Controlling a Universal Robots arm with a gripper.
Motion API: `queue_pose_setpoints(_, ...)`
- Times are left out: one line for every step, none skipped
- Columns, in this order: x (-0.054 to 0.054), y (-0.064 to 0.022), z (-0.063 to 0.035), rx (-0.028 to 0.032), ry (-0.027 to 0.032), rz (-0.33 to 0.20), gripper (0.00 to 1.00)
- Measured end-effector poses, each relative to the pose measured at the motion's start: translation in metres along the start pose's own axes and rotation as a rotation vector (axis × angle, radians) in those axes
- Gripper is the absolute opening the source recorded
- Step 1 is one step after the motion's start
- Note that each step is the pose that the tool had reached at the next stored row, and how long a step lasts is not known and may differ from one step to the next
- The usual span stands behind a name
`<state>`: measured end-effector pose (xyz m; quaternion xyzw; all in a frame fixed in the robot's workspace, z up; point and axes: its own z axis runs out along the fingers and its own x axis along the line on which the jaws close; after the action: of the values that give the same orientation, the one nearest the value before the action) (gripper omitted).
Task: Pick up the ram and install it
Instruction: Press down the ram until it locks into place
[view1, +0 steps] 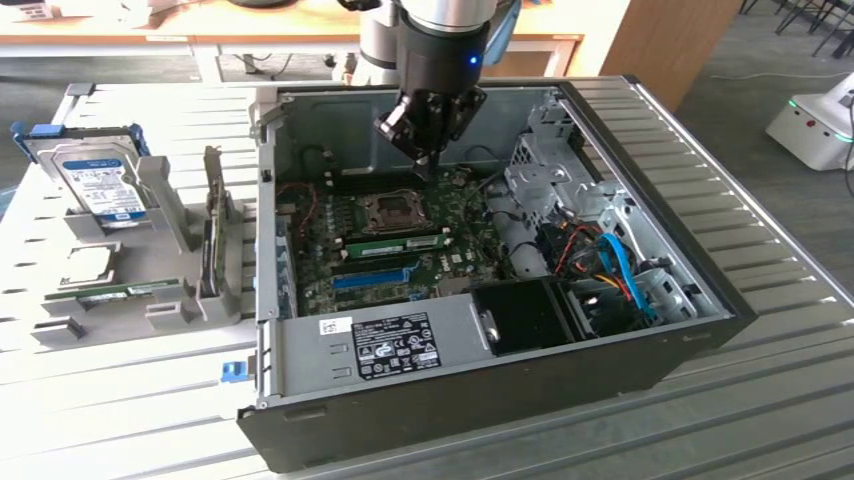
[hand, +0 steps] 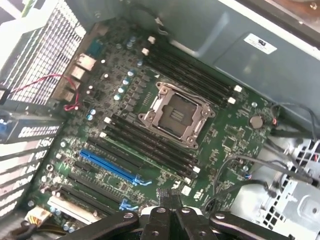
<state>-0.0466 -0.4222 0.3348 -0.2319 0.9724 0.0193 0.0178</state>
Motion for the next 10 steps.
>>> queue_pose_setpoints(0.0,0.0,0.0,0.0005,-0.0004,0.012,0.11)
queue_pose_setpoints(0.0,0.0,0.0001,0.0009,-0.0007,0.022,0.11)
queue_pose_setpoints(0.0,0.0,0.0,0.0014,-0.0009,0.032,0.11)
queue_pose_setpoints(0.0,0.0,0.0,0.0019,-0.0012,0.043,0.11)
queue_pose_setpoints(0.0,0.0,0.0001,0.0023,-0.0016,0.053,0.11)
queue_pose_setpoints(0.0,0.0,0.0001,0.0027,-0.0019,0.063,0.11)
queue_pose_setpoints(0.0,0.0,0.0002,0.0033,-0.0022,0.075,0.11)
queue_pose_setpoints(0.0001,0.0,0.0002,0.0038,-0.0025,0.086,0.11)
queue_pose_setpoints(0.0001,0.0,0.0003,0.0043,-0.0029,0.098,0.11)
queue_pose_setpoints(0.0001,0.0,0.0003,0.0048,-0.0032,0.11,0.11)
